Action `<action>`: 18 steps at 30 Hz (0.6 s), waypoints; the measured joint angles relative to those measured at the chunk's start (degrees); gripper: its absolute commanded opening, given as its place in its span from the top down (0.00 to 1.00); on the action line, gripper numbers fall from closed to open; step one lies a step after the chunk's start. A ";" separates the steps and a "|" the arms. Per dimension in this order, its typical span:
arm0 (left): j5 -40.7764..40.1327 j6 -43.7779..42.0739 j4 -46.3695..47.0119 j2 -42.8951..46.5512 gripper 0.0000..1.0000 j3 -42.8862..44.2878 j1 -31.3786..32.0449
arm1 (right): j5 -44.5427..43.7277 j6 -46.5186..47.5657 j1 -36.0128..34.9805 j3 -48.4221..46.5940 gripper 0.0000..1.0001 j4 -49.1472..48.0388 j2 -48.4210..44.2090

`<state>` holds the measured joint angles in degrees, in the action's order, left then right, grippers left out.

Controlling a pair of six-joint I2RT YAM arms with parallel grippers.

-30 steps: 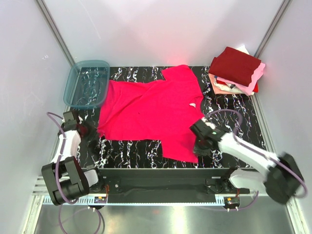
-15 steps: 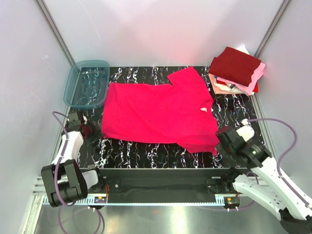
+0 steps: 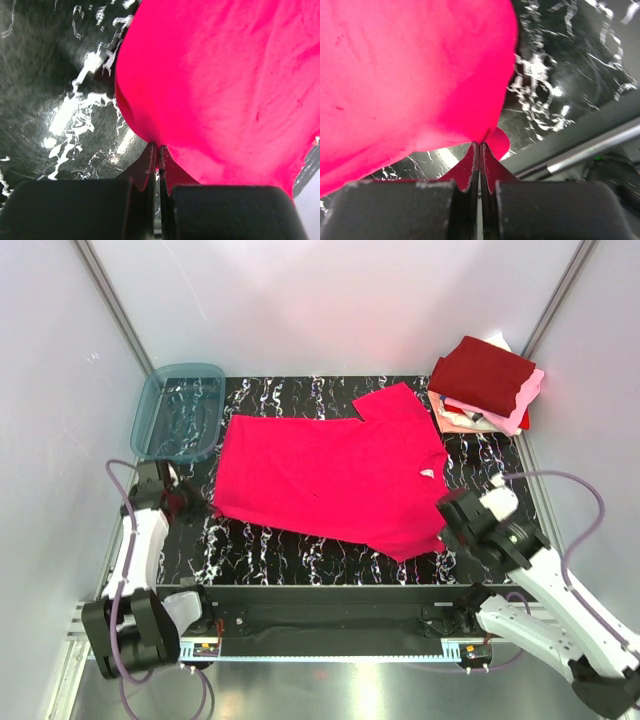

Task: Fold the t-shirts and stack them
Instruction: Fold the tshirt

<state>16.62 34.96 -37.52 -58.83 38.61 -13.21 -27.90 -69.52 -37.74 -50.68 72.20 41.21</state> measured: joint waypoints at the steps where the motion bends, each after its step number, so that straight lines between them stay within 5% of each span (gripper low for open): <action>1: 0.02 -1.07 -0.66 -1.79 1.00 1.97 0.02 | 0.07 0.81 0.00 -0.50 1.00 -1.09 1.73; 18: 0.79 -13.31 -5.27 -24.72 1.00 17.18 0.04 | 6.56 22.91 19.47 -12.76 1.00 -20.92 26.99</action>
<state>17.41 21.65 -42.78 -83.55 55.79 -13.17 -21.34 -46.61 -18.26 -63.44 51.29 68.20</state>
